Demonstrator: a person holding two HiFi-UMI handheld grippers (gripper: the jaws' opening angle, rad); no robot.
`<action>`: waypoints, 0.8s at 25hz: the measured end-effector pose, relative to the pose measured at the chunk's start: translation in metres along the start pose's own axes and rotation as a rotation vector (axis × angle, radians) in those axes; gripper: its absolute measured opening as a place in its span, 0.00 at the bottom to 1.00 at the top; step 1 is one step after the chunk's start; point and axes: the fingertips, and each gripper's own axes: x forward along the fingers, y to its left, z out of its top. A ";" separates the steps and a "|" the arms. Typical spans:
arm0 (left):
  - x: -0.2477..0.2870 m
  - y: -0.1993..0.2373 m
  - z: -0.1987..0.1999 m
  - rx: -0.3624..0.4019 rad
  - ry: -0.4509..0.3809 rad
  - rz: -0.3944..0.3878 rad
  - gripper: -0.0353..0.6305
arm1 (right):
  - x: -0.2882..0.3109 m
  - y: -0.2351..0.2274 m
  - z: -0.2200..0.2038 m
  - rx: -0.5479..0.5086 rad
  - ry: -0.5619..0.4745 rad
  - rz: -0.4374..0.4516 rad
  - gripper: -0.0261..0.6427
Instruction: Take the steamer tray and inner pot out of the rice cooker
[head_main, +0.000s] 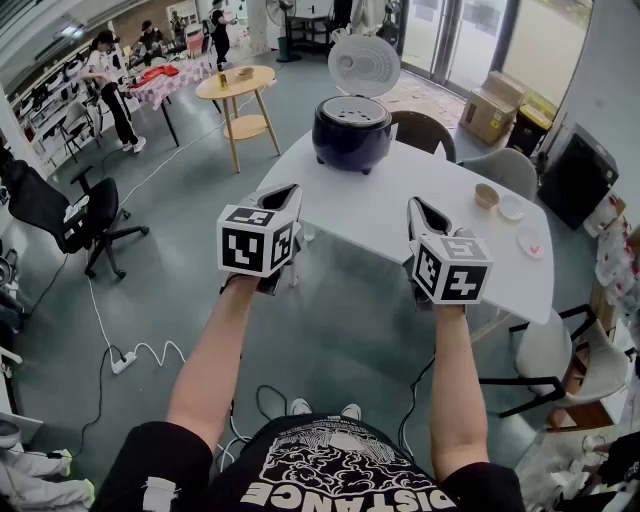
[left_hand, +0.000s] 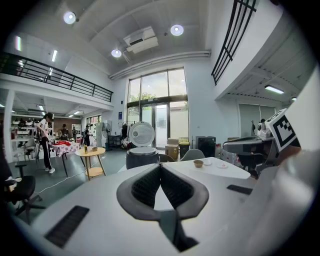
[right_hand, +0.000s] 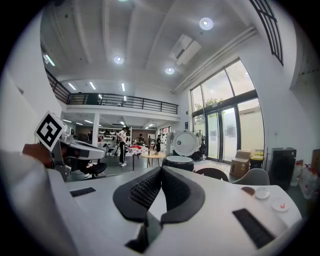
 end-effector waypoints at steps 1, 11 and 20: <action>0.000 -0.002 0.000 0.003 -0.001 -0.001 0.07 | -0.001 -0.001 -0.001 0.002 -0.001 -0.004 0.06; -0.001 -0.010 0.004 0.026 -0.011 -0.002 0.07 | -0.008 -0.006 -0.001 -0.009 -0.001 -0.035 0.06; 0.006 -0.009 -0.001 0.020 -0.003 -0.005 0.15 | -0.005 -0.009 -0.005 -0.018 -0.001 -0.048 0.13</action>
